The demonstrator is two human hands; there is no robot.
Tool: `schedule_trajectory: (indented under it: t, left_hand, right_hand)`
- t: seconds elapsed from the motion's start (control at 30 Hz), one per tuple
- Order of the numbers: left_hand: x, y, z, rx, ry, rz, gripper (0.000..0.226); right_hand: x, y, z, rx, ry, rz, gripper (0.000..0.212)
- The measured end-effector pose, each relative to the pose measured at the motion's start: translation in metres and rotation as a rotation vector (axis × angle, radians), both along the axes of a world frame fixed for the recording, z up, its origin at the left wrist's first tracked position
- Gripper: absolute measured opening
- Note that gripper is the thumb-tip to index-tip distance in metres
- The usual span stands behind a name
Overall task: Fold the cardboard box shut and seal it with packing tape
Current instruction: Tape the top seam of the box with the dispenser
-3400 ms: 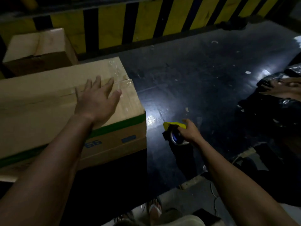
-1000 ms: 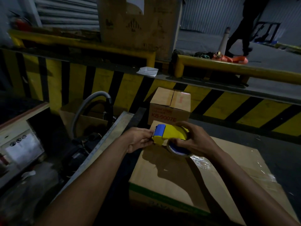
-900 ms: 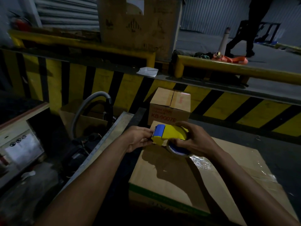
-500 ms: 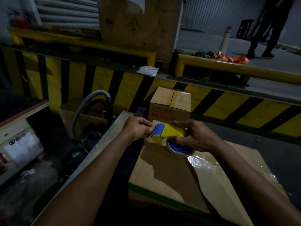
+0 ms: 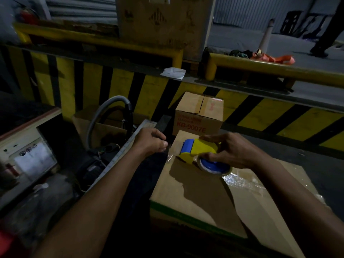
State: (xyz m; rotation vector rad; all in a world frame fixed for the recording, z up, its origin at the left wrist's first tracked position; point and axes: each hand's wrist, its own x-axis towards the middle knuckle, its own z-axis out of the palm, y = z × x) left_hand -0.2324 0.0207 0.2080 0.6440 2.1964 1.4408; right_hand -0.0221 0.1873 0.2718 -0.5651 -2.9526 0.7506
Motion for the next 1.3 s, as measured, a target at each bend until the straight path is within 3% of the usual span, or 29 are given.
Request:
schedule_trajectory:
  t: [0.23, 0.6, 0.73, 1.17, 1.3]
  left_hand:
    - [-0.011, -0.015, -0.011, -0.053, -0.013, 0.048, 0.016]
    - [-0.001, -0.004, -0.007, 0.018, -0.180, 0.033, 0.038]
    - [0.003, 0.004, -0.011, -0.017, -0.168, 0.045, 0.040]
    - [0.005, 0.009, -0.012, -0.079, -0.117, 0.072, 0.047]
    - [0.005, 0.009, -0.011, -0.106, -0.068, 0.097, 0.052]
  right_hand:
    - [0.014, 0.011, -0.002, 0.000, -0.124, -0.018, 0.066]
    - [0.030, 0.013, 0.002, -0.011, -0.096, -0.078, 0.064]
    - [0.034, 0.014, 0.005, -0.003, -0.117, -0.094, 0.069]
    - [0.034, 0.008, 0.010, -0.032, -0.129, -0.126, 0.057]
    - [0.034, 0.011, 0.007, -0.007, -0.129, -0.103, 0.070]
